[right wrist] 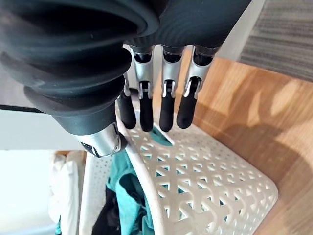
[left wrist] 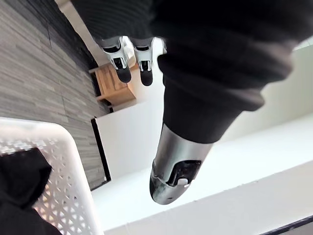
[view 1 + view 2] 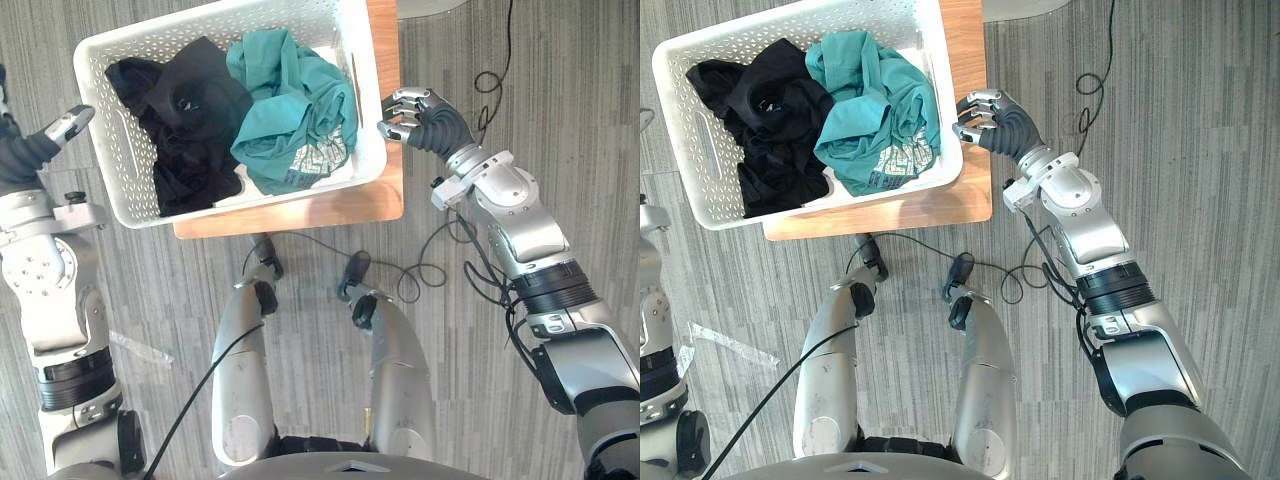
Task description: Pick up the laundry basket with both hands and put the clothes into the washing machine.
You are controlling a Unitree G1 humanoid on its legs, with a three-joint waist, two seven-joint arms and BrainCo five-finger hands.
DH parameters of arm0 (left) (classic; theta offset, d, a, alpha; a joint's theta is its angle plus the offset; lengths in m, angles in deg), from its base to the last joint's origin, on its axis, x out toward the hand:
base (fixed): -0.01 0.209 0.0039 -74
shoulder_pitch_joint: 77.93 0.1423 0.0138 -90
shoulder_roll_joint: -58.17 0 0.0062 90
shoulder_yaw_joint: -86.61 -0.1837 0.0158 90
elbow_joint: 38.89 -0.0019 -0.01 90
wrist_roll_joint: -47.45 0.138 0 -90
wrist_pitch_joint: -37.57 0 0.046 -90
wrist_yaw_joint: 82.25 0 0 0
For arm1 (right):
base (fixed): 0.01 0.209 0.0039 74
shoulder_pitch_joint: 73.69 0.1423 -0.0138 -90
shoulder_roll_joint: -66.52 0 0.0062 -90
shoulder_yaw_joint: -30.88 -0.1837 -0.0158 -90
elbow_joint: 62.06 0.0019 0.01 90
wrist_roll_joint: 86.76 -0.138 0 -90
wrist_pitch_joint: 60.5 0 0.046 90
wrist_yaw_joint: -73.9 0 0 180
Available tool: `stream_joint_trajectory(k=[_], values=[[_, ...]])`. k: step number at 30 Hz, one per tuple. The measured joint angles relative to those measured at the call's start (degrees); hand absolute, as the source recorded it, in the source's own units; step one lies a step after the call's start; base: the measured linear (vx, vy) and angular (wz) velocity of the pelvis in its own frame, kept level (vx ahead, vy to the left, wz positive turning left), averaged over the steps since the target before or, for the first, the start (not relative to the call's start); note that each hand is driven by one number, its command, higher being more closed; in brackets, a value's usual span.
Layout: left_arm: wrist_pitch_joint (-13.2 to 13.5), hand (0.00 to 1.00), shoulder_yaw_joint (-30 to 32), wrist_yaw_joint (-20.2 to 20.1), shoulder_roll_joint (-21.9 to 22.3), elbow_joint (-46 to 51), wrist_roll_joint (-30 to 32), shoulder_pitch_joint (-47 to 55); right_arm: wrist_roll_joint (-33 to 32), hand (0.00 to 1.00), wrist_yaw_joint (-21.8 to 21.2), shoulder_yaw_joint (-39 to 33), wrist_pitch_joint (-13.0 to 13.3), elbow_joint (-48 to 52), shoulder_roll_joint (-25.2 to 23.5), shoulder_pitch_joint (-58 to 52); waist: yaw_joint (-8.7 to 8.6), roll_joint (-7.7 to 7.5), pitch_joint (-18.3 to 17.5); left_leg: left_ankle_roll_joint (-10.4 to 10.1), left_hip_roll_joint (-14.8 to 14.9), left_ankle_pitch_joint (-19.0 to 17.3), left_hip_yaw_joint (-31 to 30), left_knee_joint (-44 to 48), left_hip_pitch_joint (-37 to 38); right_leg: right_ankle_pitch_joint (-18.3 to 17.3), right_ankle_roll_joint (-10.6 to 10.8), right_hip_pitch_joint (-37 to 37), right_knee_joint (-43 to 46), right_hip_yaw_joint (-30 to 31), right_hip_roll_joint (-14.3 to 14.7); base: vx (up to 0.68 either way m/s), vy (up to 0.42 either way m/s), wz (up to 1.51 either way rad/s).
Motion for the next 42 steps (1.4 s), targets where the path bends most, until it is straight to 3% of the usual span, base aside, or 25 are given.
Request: stream_joint_trajectory(k=[5, 11, 17, 27, 33, 39, 40, 42], values=[[-2.05, 0.0, 3.5, -1.1, 2.75, -0.27, 0.04, 2.84, 0.09, 1.0, 0.0, -2.72, -0.2, 0.51, -0.45, 0.0, 0.0, -0.6, 0.13, 0.09, 0.28, -0.05, 0.52, -0.08, 0.13, 0.37, 0.1, 0.16, -0.74, 0.15, 0.22, 0.03, -0.019, -0.02], [-4.59, 0.0, 0.4, -5.26, 5.89, -6.52, 0.3, 2.98, 0.08, 1.0, 0.03, -3.49, -0.78, 2.3, -2.06, 0.05, -0.43, -1.32, 0.06, 0.04, 0.4, 0.0, 0.71, -0.52, 0.41, 0.48, -0.03, 0.18, -1.09, 0.22, 0.42, 0.0, -0.01, -0.01], [-6.3, 0.0, -2.46, -5.44, 7.33, -11.99, 4.03, -1.01, 0.06, 1.0, 0.11, -3.48, -1.22, 2.3, -3.05, 0.08, -1.0, -1.46, 0.08, 0.1, 0.41, -0.02, 0.98, -0.53, 0.41, 0.85, 0.1, 0.21, -1.51, 0.4, 0.46, 0.0, -0.003, -0.01], [-6.11, 0.0, -1.3, -3.06, 8.55, -26.17, 6.43, -6.41, 0.04, 1.0, 2.27, -1.92, -2.42, 2.15, -4.68, 2.29, -1.14, -1.54, 0.04, 0.12, 0.75, -0.03, 1.49, -0.5, 0.42, 1.53, 0.21, 0.0, -2.32, 1.1, 1.0, 0.02, -0.021, -0.04], [-3.39, 0.0, -1.4, -2.76, 7.77, -30.44, -1.42, -8.2, 0.0, 1.0, 2.72, 0.68, -2.72, -0.18, -4.45, 5.18, -0.97, -1.65, -0.04, 0.18, 1.12, 0.0, 1.81, -0.43, 0.56, 1.92, 0.21, 0.04, -2.7, 1.33, 1.37, 0.01, -0.015, -0.03], [-1.51, 0.0, -1.64, 0.23, 7.42, -33.39, -2.47, -9.69, -0.05, 1.0, 3.89, 2.05, -2.73, -0.26, -4.31, 5.46, -1.0, -1.66, -0.04, 0.27, 1.3, 0.19, 2.16, -0.56, 0.85, 1.8, 0.53, 0.04, -2.7, 1.51, 1.51, 0.0, -0.017, -0.02], [-1.44, 1.0, -1.87, 0.21, 7.18, -33.67, -2.48, -9.8, -0.1, 1.0, 3.93, 2.05, -2.73, -0.26, -4.28, 5.47, -0.97, -1.66, -0.04, 0.28, 1.3, 0.22, 2.16, -0.58, 0.86, 1.82, 0.54, 0.05, -2.7, 1.5, 1.51, 0.0, 0.0, 0.0], [-1.43, 1.0, -3.89, -0.59, 5.5, -34.1, -2.83, -9.63, -0.39, 1.0, 4.02, 2.05, -2.73, -0.29, -3.94, 5.51, -0.77, -1.66, -0.04, 0.31, 1.3, 0.3, 2.16, -0.63, 0.87, 1.84, 0.57, 0.05, -2.71, 1.47, 1.49, 0.0, 0.0, 0.0]])
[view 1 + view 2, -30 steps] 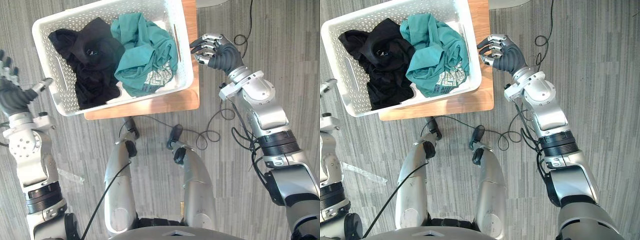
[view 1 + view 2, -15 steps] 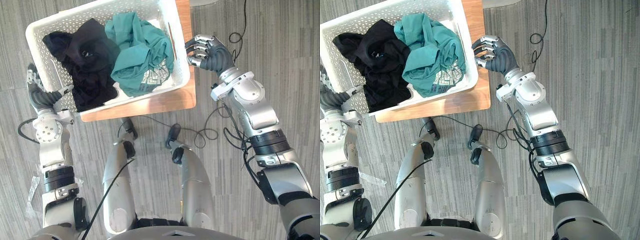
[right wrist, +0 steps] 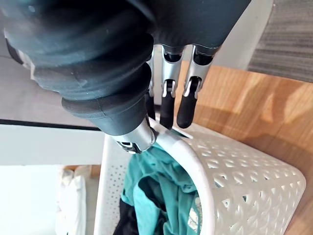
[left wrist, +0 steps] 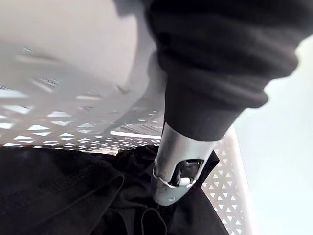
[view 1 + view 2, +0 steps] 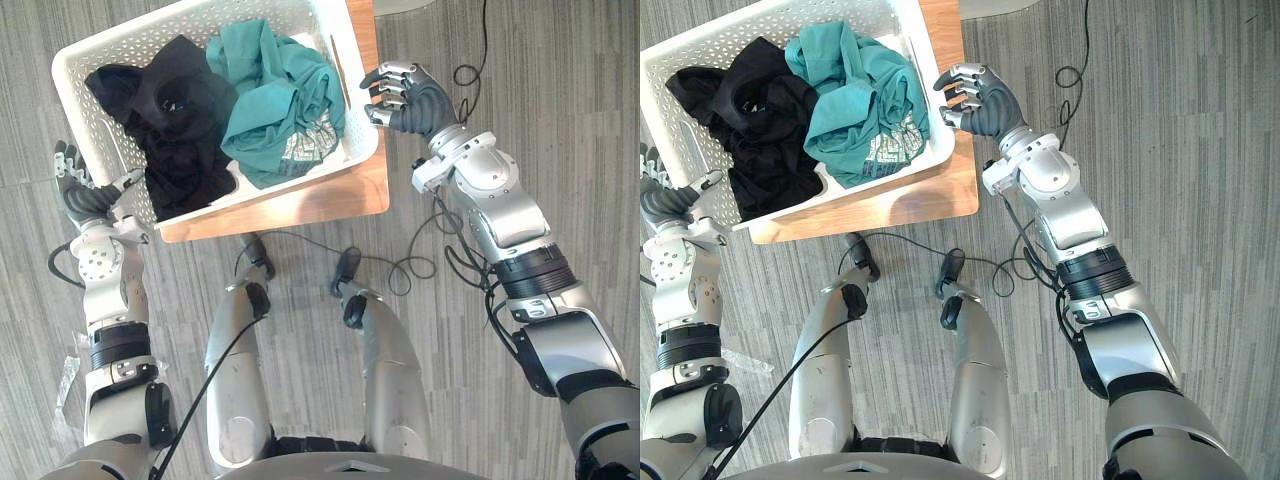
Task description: Pick up the laundry basket with both hands and put the clothes into the washing machine.
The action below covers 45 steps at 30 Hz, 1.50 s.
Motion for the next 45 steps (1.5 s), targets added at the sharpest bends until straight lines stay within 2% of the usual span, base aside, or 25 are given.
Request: stream_joint_trajectory(k=[4, 9, 13, 17, 20, 23, 25, 27, 30, 32, 33, 35, 37, 42, 45], values=[[-0.37, 1.0, -4.47, -3.1, -4.56, -1.24, -0.78, -0.42, -0.62, 1.0, -0.04, 0.14, 0.02, -2.07, 0.5, 1.09, 0.2, 0.0, 0.0, 0.03, 0.0, 0.07, 0.02, -0.06, 0.0, 0.11, 0.04, 0.06, -0.18, -0.05, -0.01, 0.0, 0.0, 0.0], [-3.95, 1.0, -6.84, -3.55, -9.43, -2.84, -0.51, -3.15, -2.27, 1.0, -0.1, -0.31, 0.05, -2.35, 0.5, 1.28, -0.15, -0.05, -0.02, 0.15, 0.0, -0.06, 0.04, 0.04, -0.22, 0.39, 0.12, 0.1, -0.66, -0.08, 0.02, 0.01, -0.003, 0.0], [-7.2, 1.0, -10.5, -7.91, -13.2, -2.85, 0.16, -4.87, -3.24, 1.0, -0.09, -3.02, 0.12, -3.97, -1.02, 0.98, -0.18, -0.05, -0.02, 0.33, 0.47, -0.4, -0.13, 1.08, -0.85, 0.72, -0.25, 0.03, -0.67, -0.14, 0.34, 0.04, -0.016, -0.02], [-9.43, 1.0, -13.49, -9.63, -14.01, -2.85, 0.82, -7.55, -4.49, 1.0, 0.7, -6.88, 0.35, -3.97, -2.88, -1.24, -0.32, -0.1, 0.0, 0.45, 0.94, -1.43, -0.12, 2.73, -1.03, 0.49, -0.16, -0.06, 0.44, 0.25, 0.35, 0.02, -0.01, -0.05], [-9.95, 1.0, -13.95, -10.57, -13.99, -2.83, 0.82, -8.44, -4.95, 1.0, 1.13, -9.16, 0.48, -3.15, -4.44, -3.88, -0.79, -0.19, 0.05, 0.44, 1.4, -2.25, -0.09, 4.1, -1.02, -0.02, -0.06, -0.11, 1.38, 0.69, 0.41, 0.03, -0.014, -0.07], [-10.18, 1.0, -13.76, -10.62, -12.26, -1.57, 1.48, -8.86, -5.06, 1.0, 2.81, -12.33, 0.71, 0.31, -6.41, -8.2, -1.33, -0.25, 0.07, 0.49, 1.33, -2.35, -0.12, 4.5, -1.01, -0.1, -0.08, -0.16, 2.44, 0.79, 0.22, 0.02, -0.011, 0.02], [-10.74, 1.0, -12.36, -9.97, -8.81, 1.55, 4.32, -8.65, -4.84, 1.0, 4.0, -14.75, 0.73, 3.38, -7.57, -11.21, -1.44, -0.27, 0.08, 0.65, 1.28, -2.46, -0.13, 4.94, -0.89, -0.19, -0.1, -0.12, 3.07, 0.83, 0.01, 0.04, -0.012, 0.04], [-11.2, 1.0, -10.59, -7.0, -2.92, 10.1, 10.76, -6.1, -4.34, 1.0, 5.06, -18.46, 0.93, 9.02, -7.76, -15.34, -1.78, -0.31, 0.1, 0.86, 1.09, -2.61, -0.2, 5.49, -0.55, -0.52, -0.06, 0.04, 4.0, 0.96, -0.38, 0.02, -0.006, 0.05], [-11.1, 1.0, -10.54, -5.03, 2.02, 18.74, 13.04, -1.85, -4.27, 1.0, 5.76, -21.61, 2.62, 14.44, -8.98, -19.96, -2.17, -0.48, 0.14, 0.7, 0.72, -3.47, -0.24, 6.56, 1.3, -1.84, 0.01, 1.22, 5.84, 1.39, -1.17, -0.01, -0.03, 0.04], [-10.01, 1.0, -11.08, -3.7, 5.46, 25.69, 14.31, 2.85, -4.25, 1.0, 5.86, -23.66, 4.68, 19.04, -10.16, -25.52, -2.42, -0.78, -0.08, -0.28, 0.69, -4.77, -0.46, 7.24, 4.03, -3.46, 0.13, 3.87, 6.27, 1.79, -1.2, -0.03, -0.052, -0.01], [-9.65, 1.0, -11.33, -3.47, 5.99, 27.32, 14.75, 3.95, -4.25, 1.0, 5.85, -24.08, 5.14, 20.02, -10.37, -27.08, -2.53, -1.07, -0.33, -0.34, 0.67, -4.83, -0.56, 7.25, 4.51, -3.57, 0.17, 4.32, 6.26, 1.8, -1.2, -0.03, -0.062, 0.0], [-7.9, 1.0, -12.48, -3.01, 7.48, 32.37, 16.14, 6.54, -4.2, 1.0, 5.84, -25.87, 5.77, 23.33, -13.02, -32.78, -2.94, -2.86, -1.64, -0.63, 0.57, -5.03, -0.63, 7.18, 5.65, -3.66, 0.13, 5.45, 6.06, 1.99, -1.15, 0.0, -0.049, -0.01], [-7.33, 1.0, -14.47, -3.08, 8.02, 34.11, 17.38, 7.0, -4.16, 1.0, 5.83, -27.72, 6.16, 24.18, -14.63, -35.95, -3.24, -3.51, -2.12, -0.72, 0.57, -5.45, -1.03, 7.53, 6.59, -3.63, 0.21, 6.89, 5.65, 1.69, -1.15, 0.02, -0.018, 0.04], [-6.98, 1.0, -20.47, -3.13, 9.56, 35.41, 18.01, 7.88, -4.22, 1.0, 6.06, -32.2, 6.77, 26.02, -19.2, -43.57, -3.5, -3.73, -2.64, -0.89, 1.52, -9.4, -0.47, 11.19, 11.05, -3.78, 1.28, 11.87, 4.92, 3.03, -0.7, 0.01, 0.045, -0.13], [-5.91, 1.0, -24.2, -3.2, 9.47, 36.46, 16.12, 9.91, -4.15, 1.0, 6.61, -34.34, 7.14, 28.84, -23.13, -50.0, -4.08, -3.65, -4.12, -0.82, 3.34, -13.32, 1.82, 14.74, 14.82, -3.21, 2.39, 14.83, 3.98, 6.26, 0.84, 0.04, 0.118, -0.58]])
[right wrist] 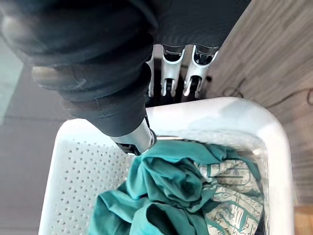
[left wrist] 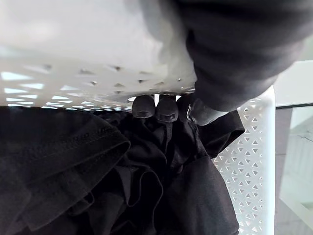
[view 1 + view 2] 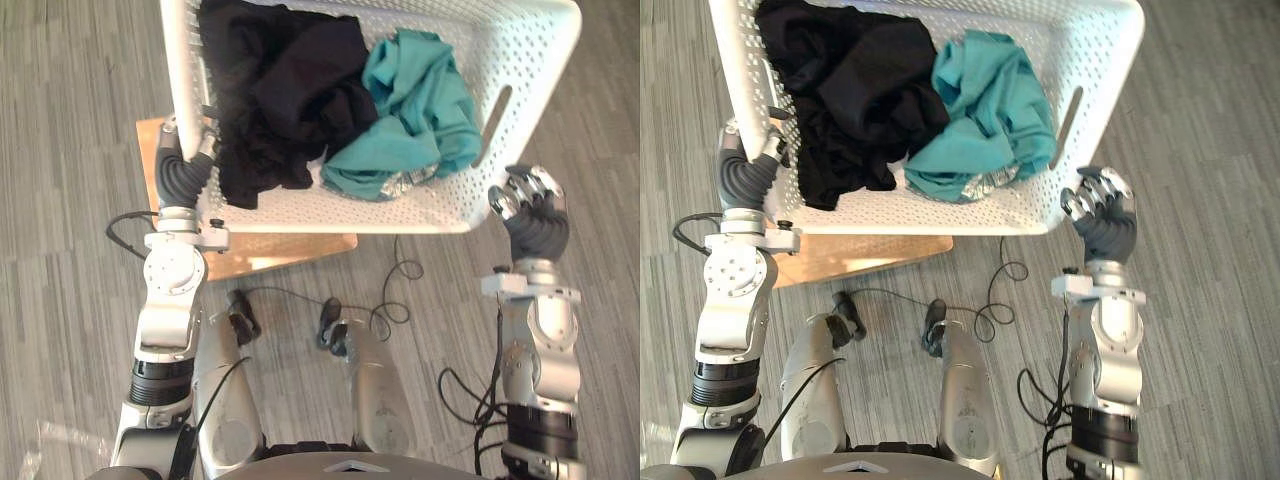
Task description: Pick up the laundry basket with both hands and put the clothes into the washing machine.
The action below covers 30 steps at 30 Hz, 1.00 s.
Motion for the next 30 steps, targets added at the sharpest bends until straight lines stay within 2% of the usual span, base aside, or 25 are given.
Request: stream_joint_trajectory(k=[3, 4, 5, 6, 7, 8, 9, 10, 11, 12, 13, 14, 15, 16, 17, 18, 19, 21, 22, 24, 25, 26, 27, 29, 30], values=[[1.28, 1.0, -2.84, -0.7, -0.82, -0.01, -2.62, 2.13, 0.11, 1.0, 0.47, -1.51, 0.96, 2.5, -3.13, -5.42, -1.74, 0.07, -3.15, 0.67, 2.85, -3.22, 4.6, 1.95, 3.78, 3.69, 1.75, 2.5, -5.11, 4.66, 2.62, 0.05, 0.196, -0.93], [1.37, 1.0, -3.27, -1.25, -1.17, -0.02, -3.41, 2.73, 0.62, 1.0, 0.47, -2.04, 1.35, 3.2, -3.99, -6.64, -2.87, 0.06, -3.41, 0.74, 3.34, -4.03, 5.95, 1.66, 5.46, 4.38, 1.47, 3.9, -7.17, 5.65, 2.99, 0.04, 0.215, -0.85], [1.78, 1.0, -3.46, -1.79, -1.72, -0.11, -4.65, 4.09, 2.01, 1.0, 0.46, -2.04, 2.16, 3.18, -5.03, -7.61, -4.6, -0.26, -3.6, 1.27, 3.18, -4.52, 8.93, 0.6, 8.48, 5.05, -0.29, 6.09, -10.15, 5.33, 2.39, 0.05, 0.218, -1.1], [2.12, 1.0, -3.01, -2.46, -1.79, -0.24, -5.54, 6.17, 2.36, 1.0, 0.35, -2.13, 2.27, 2.71, -5.64, -7.84, -5.28, -0.05, -3.73, 2.58, 3.52, -4.22, 13.84, -2.44, 12.74, 4.86, -5.25, 8.6, -12.08, -0.07, -0.12, 0.04, 0.207, -1.19], [2.2, 1.0, -2.62, -2.84, -1.92, -0.33, -6.15, 7.12, 2.43, 1.0, 0.16, -2.02, 2.31, 2.66, -5.84, -7.99, -5.42, 0.05, -3.96, 3.02, 3.57, -4.24, 16.6, -3.66, 14.76, 4.74, -5.76, 8.39, -9.08, -4.15, -2.46, 0.03, 0.201, -1.46], [2.23, 1.0, -1.89, -3.35, -2.27, -0.55, -7.52, 9.25, 3.75, 1.0, -0.63, -2.01, 2.34, 2.03, -6.34, -8.0, -5.86, -0.05, -4.2, 3.45, 3.28, -4.6, 20.9, -5.06, 18.29, 1.76, -7.33, 8.67, -0.81, -12.58, -7.21, 0.02, 0.128, -1.21], [2.23, 1.0, -1.53, -3.95, -2.29, -0.65, -8.44, 10.38, 4.62, 1.0, -0.93, -2.01, 2.39, 1.28, -6.49, -7.93, -5.88, -0.16, -4.4, 3.7, 3.3, -5.13, 23.08, -5.44, 19.98, -0.29, -8.26, 9.54, 2.62, -16.16, -9.08, 0.01, 0.114, -1.46], [2.23, 1.0, -1.41, -4.87, -2.32, -1.13, -9.46, 13.06, 6.19, 1.0, -1.33, -1.93, 2.39, -0.45, -6.51, -7.99, -5.71, -0.24, -5.89, 3.5, 3.39, -5.95, 27.1, -5.58, 22.55, -3.73, -10.58, 12.04, 7.3, -22.7, -11.96, 0.05, 0.044, -1.49], [2.23, 1.0, -1.56, -5.5, -2.26, -1.84, -9.98, 15.93, 7.37, 1.0, -1.91, -1.48, 2.32, -2.06, -6.61, -7.95, -5.65, -0.38, -7.93, 2.87, 3.24, -6.69, 31.2, -5.45, 24.6, -6.12, -11.56, 15.19, 8.26, -27.6, -13.66, 0.05, 0.029, -1.58], [2.23, 1.0, -1.48, -5.8, -2.1, -2.38, -10.33, 17.16, 8.38, 1.0, -2.17, -1.35, 2.22, -2.54, -6.7, -8.05, -5.37, -0.39, -8.67, 2.18, 3.23, -7.18, 33.46, -5.19, 25.77, -7.62, -10.12, 16.4, 6.07, -29.35, -13.71, 0.04, 0.014, -1.85], [2.23, 1.0, -1.34, -6.14, -1.31, -4.03, -11.03, 18.46, 9.85, 1.0, -2.42, -1.22, 1.98, -3.39, -6.44, -7.08, -4.92, 0.84, -9.09, 0.57, 3.44, -8.02, 36.84, -4.88, 27.28, -7.08, -5.3, 16.78, 0.92, -29.01, -10.99, -0.03, 0.007, -1.87], [1.94, 1.0, -2.27, -7.07, -0.18, -7.44, -11.02, 18.52, 11.32, 1.0, -2.36, -1.26, 1.57, -4.04, -6.68, -7.73, -4.99, 2.68, -9.94, -0.01, 3.71, -7.12, 37.57, -6.74, 27.27, -3.68, -5.02, 16.12, -4.9, -25.11, -6.64, -0.05, 0.004, -1.85], [1.72, 1.0, -2.78, -7.45, 0.1, -8.72, -11.0, 18.87, 12.02, 1.0, -2.16, -1.28, 1.32, -4.03, -6.92, -8.06, -4.84, 3.13, -10.27, -0.36, 3.72, -6.05, 38.1, -7.91, 27.82, -2.21, -4.53, 16.26, -8.08, -23.31, -4.65, -0.09, -0.001, -1.84], [1.52, 1.0, -3.13, -8.3, -0.03, -10.12, -11.0, 20.67, 13.12, 1.0, -2.36, -1.24, 1.06, -3.8, -7.9, -10.05, -4.7, 3.01, -10.92, -0.53, 3.71, -4.7, 41.67, -10.36, 30.27, -0.41, -4.41, 16.61, -13.59, -20.13, -1.55, -0.04, -0.027, -1.77], [1.3, 1.0, -3.72, -9.2, 0.01, -10.88, -11.0, 22.13, 13.47, 1.0, -2.4, -1.1, 1.05, -3.74, -8.9, -12.22, -5.65, 2.84, -11.65, -1.26, 3.34, -3.17, 45.62, -13.57, 32.4, -0.12, -4.67, 17.81, -18.14, -18.95, 0.54, -0.01, -0.035, -1.66], [1.15, 1.0, -4.08, -9.61, -0.06, -11.17, -10.99, 22.46, 13.5, 1.0, -2.31, -1.3, 1.05, -3.72, -9.41, -13.01, -6.08, 2.73, -11.75, -1.56, 3.2, -2.37, 47.31, -14.63, 33.41, 0.06, -5.05, 18.37, -18.8, -18.64, 0.97, 0.06, -0.022, -1.55], [0.97, 1.0, -4.98, -10.04, -0.99, -11.42, -10.98, 23.39, 13.51, 1.0, -2.27, -1.5, 1.05, -3.37, -10.38, -15.15, -6.38, 0.98, -12.53, -1.55, 2.63, -2.12, 51.1, -13.53, 36.33, 4.47, -5.77, 18.14, -19.52, -16.25, 0.63, 0.06, -0.024, -1.51], [0.83, 1.0, -4.9, -10.06, -0.82, -11.81, -10.98, 24.23, 13.49, 1.0, -2.27, -0.62, 1.01, -3.16, -10.45, -16.44, -6.15, 1.25, -12.64, -1.46, 4.59, -2.17, 51.05, -11.36, 39.01, 6.24, -6.71, 19.36, -21.81, -11.96, 3.6, 0.05, -0.054, -1.63], [0.83, 1.0, -4.64, -10.05, -1.04, -11.87, -10.97, 24.39, 13.45, 1.0, -2.28, 0.34, 1.01, -3.0, -10.33, -17.62, -5.79, 1.52, -12.85, -1.42, 5.87, -2.17, 50.65, -9.75, 40.69, 7.67, -7.34, 20.31, -23.47, -8.77, 5.63, 0.06, -0.08, -1.62], [0.84, 1.0, -4.49, -10.05, -1.12, -11.91, -10.88, 24.3, 13.43, 1.0, -2.27, 1.3, 1.0, -2.38, -10.38, -19.91, -5.8, 1.84, -13.04, -0.16, 8.21, -1.59, 42.69, -5.73, 39.98, 8.23, -8.14, 21.76, -24.88, -4.01, 8.06, 0.04, -0.071, -1.31], [0.87, 1.0, -4.55, -10.04, -1.18, -12.23, -10.87, 24.38, 13.38, 1.0, -2.24, 1.84, 1.03, -1.59, -10.32, -21.26, -5.54, 1.88, -13.17, -0.16, 7.66, -2.44, 34.08, -4.51, 38.0, 7.99, -8.15, 22.16, -25.29, -1.74, 8.84, -0.03, -0.009, -1.41], [0.93, 1.0, -4.28, -10.03, -1.39, -13.18, -10.88, 24.81, 13.36, 1.0, -2.24, 2.92, 1.33, -1.0, -9.56, -22.94, -4.71, 1.92, -13.19, -0.75, 3.1, -4.95, 18.71, -5.3, 34.6, 7.87, -8.64, 22.42, -25.61, 2.85, 9.65, -0.06, 0.028, -1.66], [0.93, 1.0, -4.37, -10.03, -1.4, -14.33, -10.89, 25.01, 13.27, 1.0, -2.26, 3.35, 1.29, -1.04, -9.04, -23.46, -3.78, 2.14, -13.33, -1.42, -0.36, -5.94, 10.54, -6.46, 33.15, 7.82, -8.54, 22.72, -25.65, 5.04, 10.01, -0.08, 0.053, -1.63], [0.95, 1.0, -4.47, -10.04, -1.35, -14.7, -10.9, 27.51, 12.96, 1.0, -2.27, 4.78, 1.22, -1.24, -7.79, -25.77, -3.09, 3.04, -14.22, -1.65, -6.49, -6.9, -0.38, -11.47, 31.53, 7.98, -8.14, 23.66, -27.08, 8.38, 10.78, -0.05, 0.085, -1.37], [0.95, 1.0, -4.9, -10.08, -1.36, -14.71, -10.89, 28.81, 12.7, 1.0, -2.32, 5.19, 1.23, -1.23, -7.19, -27.77, -2.97, 4.31, -15.39, -1.75, -9.1, -6.25, -3.94, -17.31, 30.51, 9.26, -6.81, 23.95, -28.76, 8.92, 11.1, -0.02, 0.108, -1.09]])
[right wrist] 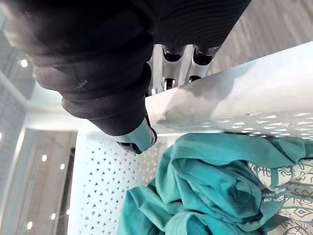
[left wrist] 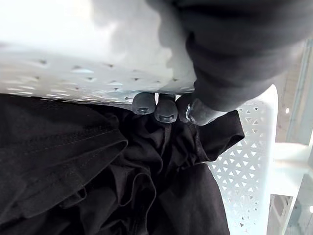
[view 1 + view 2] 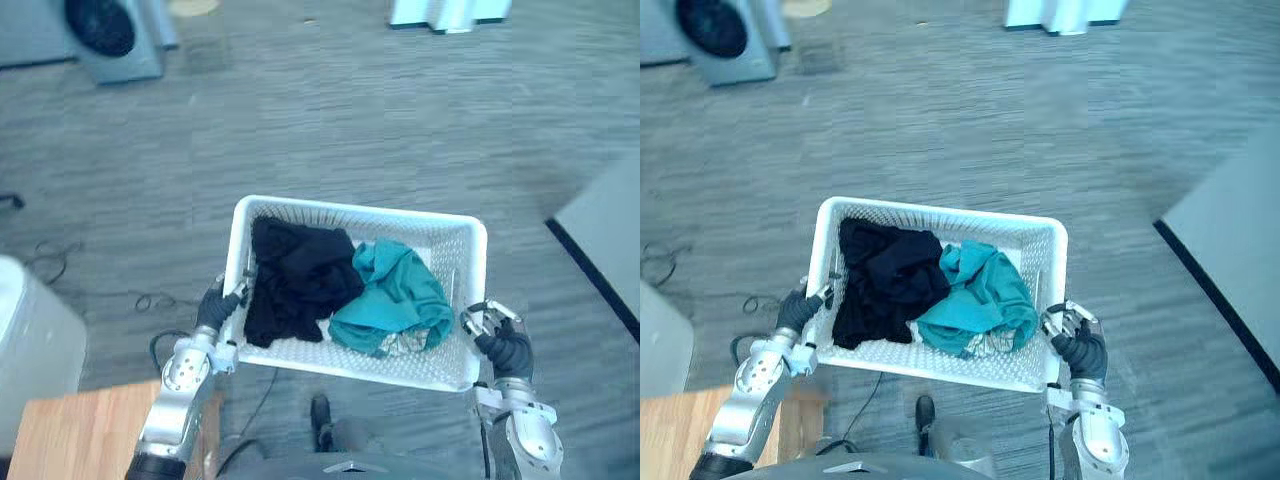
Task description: Pick up the laundry basket with both hands and put the clothes into the washing machine.
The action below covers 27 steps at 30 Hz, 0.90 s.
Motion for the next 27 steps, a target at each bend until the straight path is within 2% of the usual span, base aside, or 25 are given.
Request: stream_joint_trajectory(k=[1, 2, 4, 6, 11, 16, 19, 21, 22, 23, 24, 27], values=[[0.0, 1.0, -0.24, -0.07, 0.02, 0.0, 0.01, 0.23, -0.24, 1.0, -0.02, 0.0, -0.02, 0.0, 0.27, -0.66, 0.0, 0.46, -0.25, -0.03, -0.56, 0.71, -0.65, -2.26, -0.23, 0.62, 0.21, 0.0, -0.32, 0.01, 0.11, 0.01, 0.151, -1.01], [0.0, 1.0, -0.51, -0.3, -0.03, -0.53, 0.18, 1.13, -0.43, 1.0, -0.18, 0.24, -0.67, -0.34, 0.57, -2.01, 0.46, 1.09, -1.03, -0.98, -1.31, 2.58, -0.62, -3.68, 0.6, 2.13, 1.03, 0.66, -1.44, 1.46, 0.39, 0.04, 0.132, -0.61], [0.01, 1.0, -0.66, -1.02, -0.03, -0.97, 0.7, 0.97, -0.45, 1.0, -0.18, 0.28, -0.65, -0.29, 0.33, -3.34, -0.76, 1.05, -1.24, -0.8, -2.82, 3.77, -0.15, -5.79, 1.42, 3.56, 1.96, 1.09, -2.74, 1.94, -0.68, 0.05, 0.132, -0.24], [0.01, 1.0, -0.66, -1.11, -0.04, -0.97, 1.63, 0.64, -0.44, 1.0, -0.18, 0.28, -0.66, -0.29, 0.23, -3.71, -0.87, 1.07, -1.26, -0.59, -4.36, 5.0, 0.08, -7.99, 1.91, 3.74, 2.15, 0.65, -2.69, 1.86, -1.91, 0.02, 0.164, 0.1], [0.05, 1.0, -0.33, -1.07, -0.04, -0.81, 2.11, 0.33, -0.42, 1.0, -0.17, 0.29, -0.66, -0.31, -0.79, -3.89, 0.43, 1.68, -2.81, 0.23, -7.37, 7.38, -2.46, -12.0, 2.19, 3.63, 2.68, 0.05, -2.7, -0.54, -4.48, 0.02, 0.113, 0.31], [0.12, 1.0, -0.04, -1.03, -0.06, -0.38, 2.15, -0.24, -0.42, 1.0, -0.14, 0.32, -0.66, -0.35, -1.07, -3.3, 1.82, 1.7, -2.93, 0.64, -8.52, 8.19, -4.1, -13.22, 1.4, 3.21, 2.76, -0.46, -2.65, -1.95, -5.59, -0.03, 0.071, 0.22], [0.12, 1.0, -0.01, -0.8, -0.06, 0.27, 2.26, -0.36, -0.42, 1.0, 0.15, 0.32, -0.65, -0.36, -1.04, -2.31, 1.54, 1.99, -3.06, 0.08, -7.82, 6.26, -5.66, -10.51, -1.04, 2.05, 2.91, -1.02, -1.62, -3.16, -5.37, -0.04, 0.021, 0.22], [0.12, 1.0, 0.01, -0.07, -0.18, 0.26, 2.41, -0.34, -0.42, 1.0, 1.02, 1.25, -0.64, -0.33, -1.11, -2.47, 2.05, 2.32, -2.79, -1.54, -5.4, 3.93, -5.84, -6.35, -0.79, -2.54, 2.3, -1.67, 4.9, -2.93, -4.01, 0.02, -0.05, 0.11], [0.12, 1.0, -0.02, 0.19, -0.22, 0.26, 2.41, -0.35, -0.42, 1.0, 1.37, 1.49, -0.63, -0.3, -1.1, -2.43, 2.03, 2.26, -2.75, -2.28, -4.84, 3.41, -5.97, -4.69, -0.75, -3.61, 2.14, -1.59, 6.13, -3.11, -3.92, 0.05, -0.045, 0.21], [0.15, 1.0, -0.2, 0.57, -0.2, 0.24, 2.41, -0.53, -0.38, 1.0, 2.29, 1.8, -0.64, -0.24, -1.19, -2.11, 1.94, 2.18, -2.63, -2.93, -3.57, 3.46, -5.64, 1.0, -2.16, -5.24, 1.31, -0.82, 7.11, -3.53, -3.71, 0.06, -0.037, 0.29], [0.18, 1.0, -0.48, 0.75, -0.12, 0.28, 2.41, -0.93, -0.38, 1.0, 3.3, 1.89, -0.65, -0.12, -1.4, -1.65, 1.98, 1.07, -2.32, -2.64, -2.3, 3.53, -5.29, 8.34, -6.22, -6.06, 0.65, -0.18, 7.14, -3.63, -4.26, 0.07, -0.068, 0.22], [0.23, 1.0, -0.49, 2.05, 0.63, 0.86, 2.39, -1.43, -0.37, 1.0, 5.28, 1.91, -0.61, 0.53, -1.19, 0.99, 2.78, 1.11, -2.46, -2.11, -2.35, 3.18, -5.39, 7.27, -11.47, -6.67, 0.46, -0.78, 7.43, -2.83, -5.83, 0.07, -0.017, -0.08]])
